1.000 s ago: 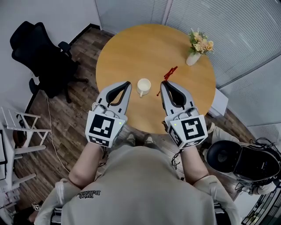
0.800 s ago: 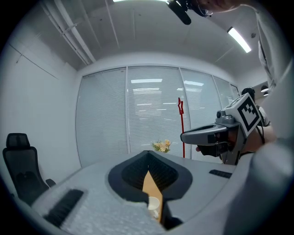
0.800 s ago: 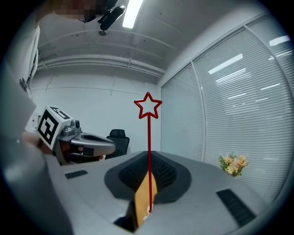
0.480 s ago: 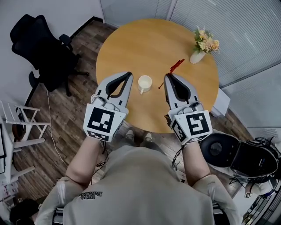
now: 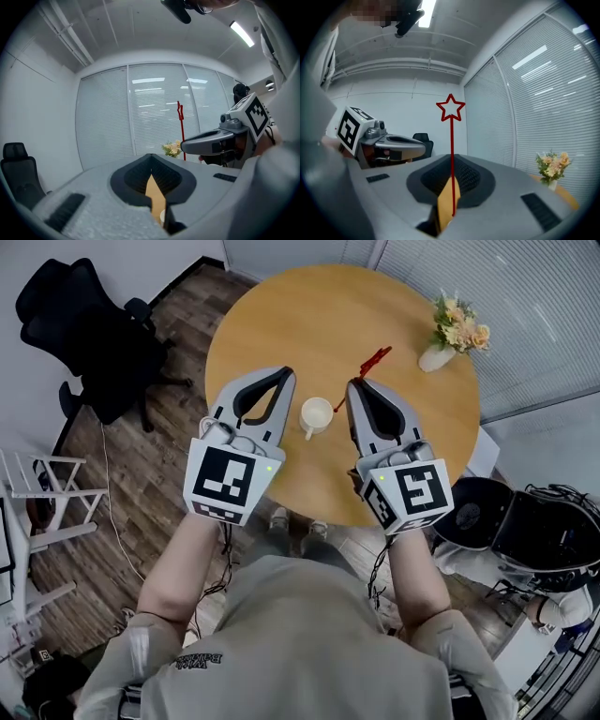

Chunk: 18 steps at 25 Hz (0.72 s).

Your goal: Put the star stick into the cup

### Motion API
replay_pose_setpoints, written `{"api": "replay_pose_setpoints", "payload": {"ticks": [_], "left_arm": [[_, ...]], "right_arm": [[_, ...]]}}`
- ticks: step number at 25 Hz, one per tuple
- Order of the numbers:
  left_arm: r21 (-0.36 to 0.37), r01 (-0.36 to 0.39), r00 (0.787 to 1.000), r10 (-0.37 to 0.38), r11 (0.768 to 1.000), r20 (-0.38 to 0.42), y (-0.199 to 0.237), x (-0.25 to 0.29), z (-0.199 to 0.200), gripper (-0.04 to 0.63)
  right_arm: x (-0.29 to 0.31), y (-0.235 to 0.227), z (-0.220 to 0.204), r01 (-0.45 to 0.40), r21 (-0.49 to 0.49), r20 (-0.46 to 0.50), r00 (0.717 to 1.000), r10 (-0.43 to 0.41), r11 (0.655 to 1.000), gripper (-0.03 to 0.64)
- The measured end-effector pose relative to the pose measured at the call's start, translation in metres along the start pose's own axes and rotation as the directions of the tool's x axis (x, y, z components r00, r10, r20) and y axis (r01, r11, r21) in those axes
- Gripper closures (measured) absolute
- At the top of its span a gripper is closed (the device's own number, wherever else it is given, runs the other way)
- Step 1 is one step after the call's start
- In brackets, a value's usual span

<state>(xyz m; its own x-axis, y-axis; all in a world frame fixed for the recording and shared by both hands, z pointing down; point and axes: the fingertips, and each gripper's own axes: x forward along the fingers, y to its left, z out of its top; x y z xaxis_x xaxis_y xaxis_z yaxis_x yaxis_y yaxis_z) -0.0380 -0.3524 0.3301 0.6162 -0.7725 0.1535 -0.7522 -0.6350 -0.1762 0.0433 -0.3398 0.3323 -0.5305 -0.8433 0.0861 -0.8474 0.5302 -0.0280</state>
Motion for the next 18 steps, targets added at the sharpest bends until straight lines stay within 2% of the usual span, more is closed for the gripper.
{"api": "replay_pose_setpoints", "payload": {"ticks": [3, 8, 14, 18], "left_arm": [[0.014, 0.01, 1.0, -0.009, 1.0, -0.028, 0.001, 0.01, -0.014, 0.574], [-0.023, 0.036, 0.997, -0.038, 0.999, -0.07, -0.006, 0.017, -0.045, 0.574], [-0.031, 0.085, 0.981, -0.089, 0.996, -0.169, -0.024, 0.029, -0.097, 0.574], [-0.104, 0.075, 0.978, -0.094, 0.992, -0.188, -0.024, 0.037, -0.125, 0.575]], "right_arm": [[0.016, -0.002, -0.021, -0.004, 0.02, -0.035, 0.999, 0.005, 1.0, 0.58], [0.027, -0.003, -0.06, 0.003, 0.064, -0.094, 0.996, 0.003, 0.998, 0.58], [0.031, -0.011, -0.108, 0.014, 0.122, -0.165, 0.986, 0.006, 0.992, 0.58], [0.04, -0.014, -0.135, 0.022, 0.154, -0.214, 0.977, 0.012, 0.988, 0.58]]}}
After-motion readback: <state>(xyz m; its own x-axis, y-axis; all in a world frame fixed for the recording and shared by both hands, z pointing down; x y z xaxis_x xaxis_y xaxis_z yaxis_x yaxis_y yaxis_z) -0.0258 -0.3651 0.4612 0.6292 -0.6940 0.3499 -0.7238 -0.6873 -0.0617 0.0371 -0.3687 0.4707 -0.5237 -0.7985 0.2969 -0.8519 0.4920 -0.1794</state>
